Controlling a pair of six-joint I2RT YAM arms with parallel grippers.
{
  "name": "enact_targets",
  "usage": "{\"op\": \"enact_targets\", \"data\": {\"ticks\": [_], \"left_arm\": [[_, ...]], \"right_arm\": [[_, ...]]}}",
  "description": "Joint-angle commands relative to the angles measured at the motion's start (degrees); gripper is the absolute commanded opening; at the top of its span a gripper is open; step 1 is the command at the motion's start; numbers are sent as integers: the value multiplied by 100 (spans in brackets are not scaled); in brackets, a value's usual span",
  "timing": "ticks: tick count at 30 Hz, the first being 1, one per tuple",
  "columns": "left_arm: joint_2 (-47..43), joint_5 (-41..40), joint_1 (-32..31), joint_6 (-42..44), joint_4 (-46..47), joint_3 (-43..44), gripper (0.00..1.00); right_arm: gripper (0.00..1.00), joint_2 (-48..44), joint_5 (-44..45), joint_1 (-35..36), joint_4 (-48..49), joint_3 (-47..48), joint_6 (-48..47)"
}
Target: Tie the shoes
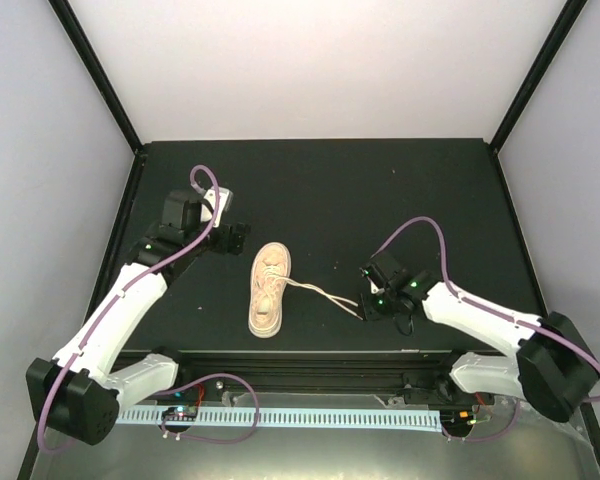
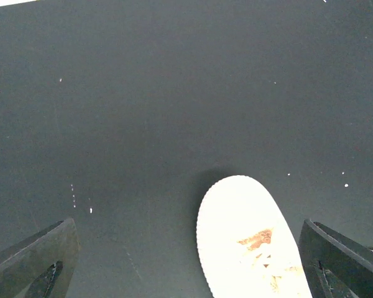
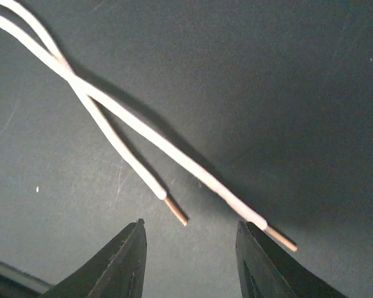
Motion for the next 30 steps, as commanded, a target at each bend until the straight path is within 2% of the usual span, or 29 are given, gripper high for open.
{"op": "enact_targets", "data": {"ticks": [1, 12, 21, 26, 30], "left_arm": [[8, 53, 49, 248, 206, 202, 99], [14, 16, 49, 289, 218, 91, 99], [72, -1, 49, 312, 225, 72, 99], [77, 11, 49, 312, 225, 69, 99], [71, -2, 49, 316, 224, 69, 99]], "right_arm": [[43, 555, 267, 44, 205, 408, -450], [38, 1467, -12, 41, 771, 692, -874], [36, 1758, -62, 41, 1018, 618, -903], [24, 1821, 220, 41, 1030, 572, -880], [8, 1673, 334, 42, 950, 532, -786]]}}
